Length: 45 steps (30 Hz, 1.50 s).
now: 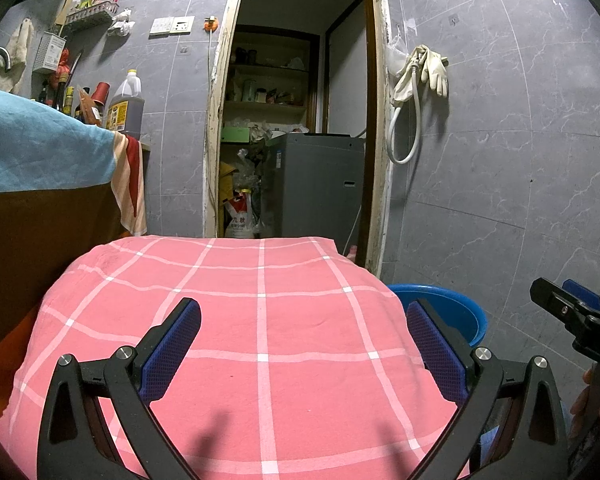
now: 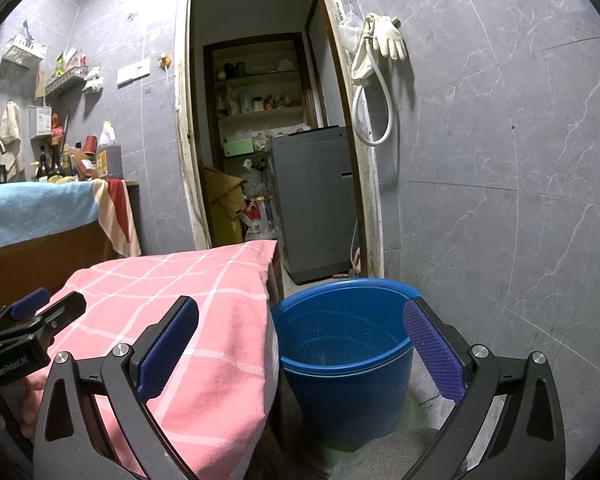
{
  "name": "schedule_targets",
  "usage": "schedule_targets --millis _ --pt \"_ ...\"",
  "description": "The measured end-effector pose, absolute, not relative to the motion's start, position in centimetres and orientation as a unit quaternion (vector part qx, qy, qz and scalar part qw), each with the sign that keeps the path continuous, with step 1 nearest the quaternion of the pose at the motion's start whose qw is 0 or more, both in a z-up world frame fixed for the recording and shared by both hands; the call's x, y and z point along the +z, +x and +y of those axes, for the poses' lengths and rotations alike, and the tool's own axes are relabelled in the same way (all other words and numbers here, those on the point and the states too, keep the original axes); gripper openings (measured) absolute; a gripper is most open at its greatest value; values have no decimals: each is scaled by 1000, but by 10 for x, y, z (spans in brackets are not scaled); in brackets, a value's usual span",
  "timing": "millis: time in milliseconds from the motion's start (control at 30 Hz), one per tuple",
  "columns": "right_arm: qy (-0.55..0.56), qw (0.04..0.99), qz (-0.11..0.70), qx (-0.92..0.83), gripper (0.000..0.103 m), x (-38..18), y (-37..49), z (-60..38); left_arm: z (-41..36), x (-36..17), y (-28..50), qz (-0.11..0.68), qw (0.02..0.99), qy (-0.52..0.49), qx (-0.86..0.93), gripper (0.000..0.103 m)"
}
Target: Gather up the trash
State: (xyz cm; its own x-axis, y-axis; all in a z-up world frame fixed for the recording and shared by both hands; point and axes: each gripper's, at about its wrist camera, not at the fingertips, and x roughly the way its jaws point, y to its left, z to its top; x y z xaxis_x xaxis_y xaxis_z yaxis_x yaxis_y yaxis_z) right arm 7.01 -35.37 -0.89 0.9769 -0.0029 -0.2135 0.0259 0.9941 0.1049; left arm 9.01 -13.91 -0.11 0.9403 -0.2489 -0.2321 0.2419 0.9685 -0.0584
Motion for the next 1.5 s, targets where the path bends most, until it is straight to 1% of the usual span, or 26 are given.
schedule_targets --millis 1033,1233,1500 --pt "54 993 108 -7 103 -9 70 -353 -139 -3 91 125 984 -16 -123 101" --pt "54 993 107 -7 103 -9 70 -353 -141 -7 90 126 986 4 -107 101" --pt "54 993 108 -7 103 -10 70 -353 -141 -9 90 128 986 6 -107 101"
